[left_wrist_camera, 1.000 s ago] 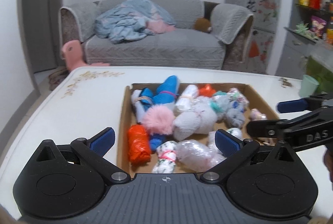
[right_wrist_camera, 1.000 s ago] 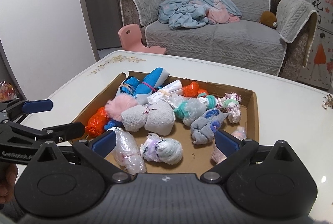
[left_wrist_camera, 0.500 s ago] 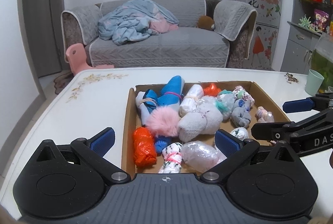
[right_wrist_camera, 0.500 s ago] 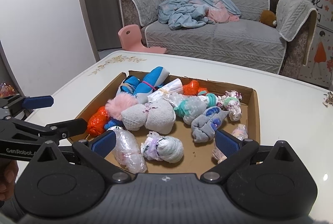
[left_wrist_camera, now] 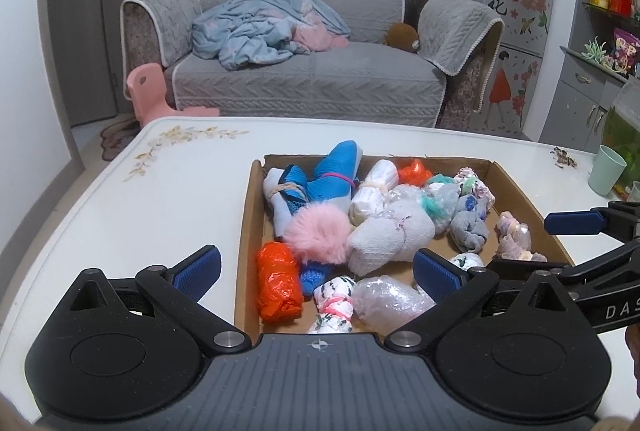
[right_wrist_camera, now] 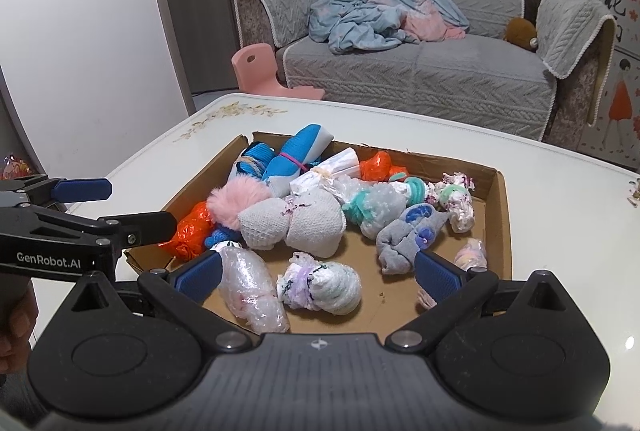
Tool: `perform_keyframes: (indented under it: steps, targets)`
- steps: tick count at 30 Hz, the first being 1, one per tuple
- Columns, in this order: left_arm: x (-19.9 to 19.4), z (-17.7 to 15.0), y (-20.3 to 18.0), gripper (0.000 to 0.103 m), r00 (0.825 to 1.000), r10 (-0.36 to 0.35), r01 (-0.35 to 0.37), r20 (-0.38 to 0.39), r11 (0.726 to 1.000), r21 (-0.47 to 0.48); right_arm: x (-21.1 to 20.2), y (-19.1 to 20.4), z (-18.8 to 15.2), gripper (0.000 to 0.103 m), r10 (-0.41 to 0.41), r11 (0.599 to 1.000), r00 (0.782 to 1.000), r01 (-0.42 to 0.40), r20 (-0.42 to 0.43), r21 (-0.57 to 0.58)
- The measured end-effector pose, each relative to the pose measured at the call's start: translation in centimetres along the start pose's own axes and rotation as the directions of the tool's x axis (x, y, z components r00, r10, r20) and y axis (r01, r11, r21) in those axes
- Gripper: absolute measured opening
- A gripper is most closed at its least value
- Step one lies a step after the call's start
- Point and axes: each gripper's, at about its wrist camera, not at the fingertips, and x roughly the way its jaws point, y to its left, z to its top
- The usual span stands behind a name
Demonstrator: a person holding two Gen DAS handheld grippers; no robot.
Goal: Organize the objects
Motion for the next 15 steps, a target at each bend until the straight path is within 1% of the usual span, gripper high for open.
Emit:
perform_keyframes:
  steps: [3,5,8,10,13,15]
  targets:
    - [-0.13,0.11,0.03,0.103,1.000,-0.012,0.012,0.023,1.000,0.001,0.09,0.13,-0.03,0.102,0.002,1.000,1.000,-0.002,-0.001,-0.002]
    - [-0.14,0.26,0.06,0.102,0.999,-0.007,0.007,0.034,1.000,0.001,0.17,0.19,-0.07,0.102,0.004,1.000,1.000,-0.004,-0.003,0.000]
    - [0.24,0.36,-0.02,0.102,1.000,-0.011,0.011,0.020,1.000,0.011,0.39,0.37,-0.12,0.102,0.007,1.000,1.000,-0.007,-0.008,-0.002]
    - [0.32,0.27,-0.22,0.102,1.000,-0.002,0.001,0.022,1.000,0.026,0.47,0.47,-0.10,0.102,0.011,1.000,1.000,-0.011,-0.008,-0.004]
    - [0.52,0.24,0.02,0.102,1.000,-0.019,0.019,0.007,1.000,0.007,0.55,0.55,-0.12,0.102,0.013,1.000,1.000,-0.013,-0.010,-0.004]
    - [0.53,0.26,-0.03,0.103,1.000,-0.009,0.009,0.009,1.000,0.010,0.61,0.59,-0.11,0.102,0.013,1.000,1.000,-0.013,-0.011,-0.004]
